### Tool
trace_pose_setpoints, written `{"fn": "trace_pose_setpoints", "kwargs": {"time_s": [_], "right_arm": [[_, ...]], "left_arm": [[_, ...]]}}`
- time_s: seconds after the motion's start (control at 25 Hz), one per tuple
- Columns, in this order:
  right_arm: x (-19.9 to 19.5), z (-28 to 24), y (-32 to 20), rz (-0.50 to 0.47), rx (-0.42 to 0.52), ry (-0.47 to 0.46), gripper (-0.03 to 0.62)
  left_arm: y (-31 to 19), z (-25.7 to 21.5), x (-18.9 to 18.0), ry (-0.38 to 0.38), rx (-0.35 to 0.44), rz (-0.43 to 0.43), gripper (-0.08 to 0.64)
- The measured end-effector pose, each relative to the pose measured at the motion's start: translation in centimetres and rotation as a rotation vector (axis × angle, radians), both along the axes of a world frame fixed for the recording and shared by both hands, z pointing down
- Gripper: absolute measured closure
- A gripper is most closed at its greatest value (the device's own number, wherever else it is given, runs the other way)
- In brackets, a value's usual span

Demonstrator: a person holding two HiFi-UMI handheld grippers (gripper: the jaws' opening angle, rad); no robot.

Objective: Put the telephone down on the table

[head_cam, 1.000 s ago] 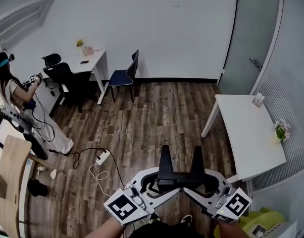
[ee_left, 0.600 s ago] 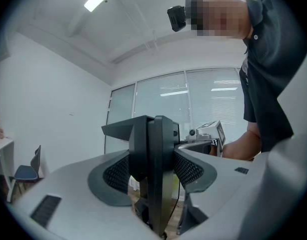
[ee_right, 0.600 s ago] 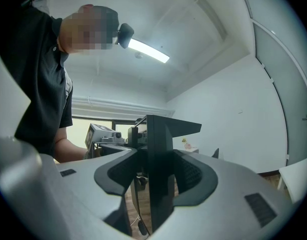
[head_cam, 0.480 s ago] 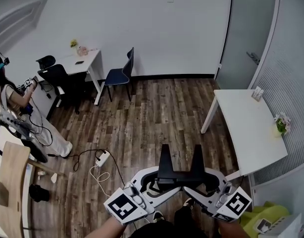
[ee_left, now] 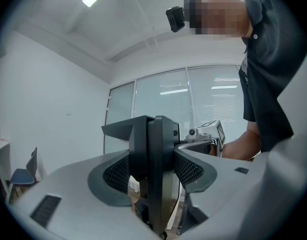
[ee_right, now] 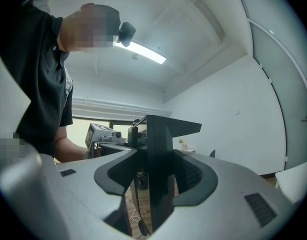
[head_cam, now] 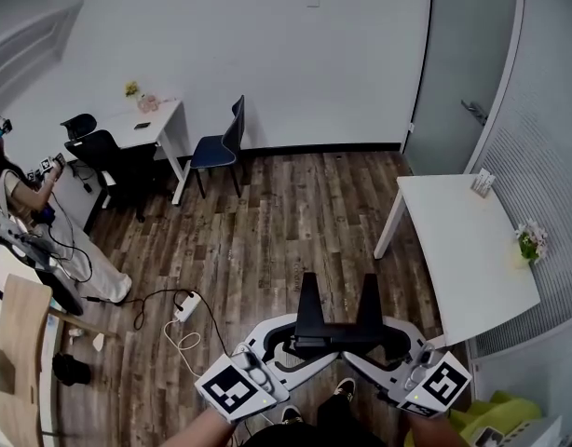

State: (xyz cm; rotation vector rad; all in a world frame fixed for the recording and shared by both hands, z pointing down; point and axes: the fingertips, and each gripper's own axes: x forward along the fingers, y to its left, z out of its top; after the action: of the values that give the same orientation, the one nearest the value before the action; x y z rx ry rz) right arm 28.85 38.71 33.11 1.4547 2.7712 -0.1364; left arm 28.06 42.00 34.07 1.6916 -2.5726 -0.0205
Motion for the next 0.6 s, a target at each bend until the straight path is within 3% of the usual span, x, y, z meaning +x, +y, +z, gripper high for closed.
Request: {"fn": "trace_pose_setpoints", "kwargs": {"time_s": [0.6], "right_arm": [[-7.3,-0.1,-8.5,-0.034,-0.014,0.001,0.365]], "left_arm": [[-8.5,0.2,-7.3,0.008,-0.002,-0.023,0.307]]}}
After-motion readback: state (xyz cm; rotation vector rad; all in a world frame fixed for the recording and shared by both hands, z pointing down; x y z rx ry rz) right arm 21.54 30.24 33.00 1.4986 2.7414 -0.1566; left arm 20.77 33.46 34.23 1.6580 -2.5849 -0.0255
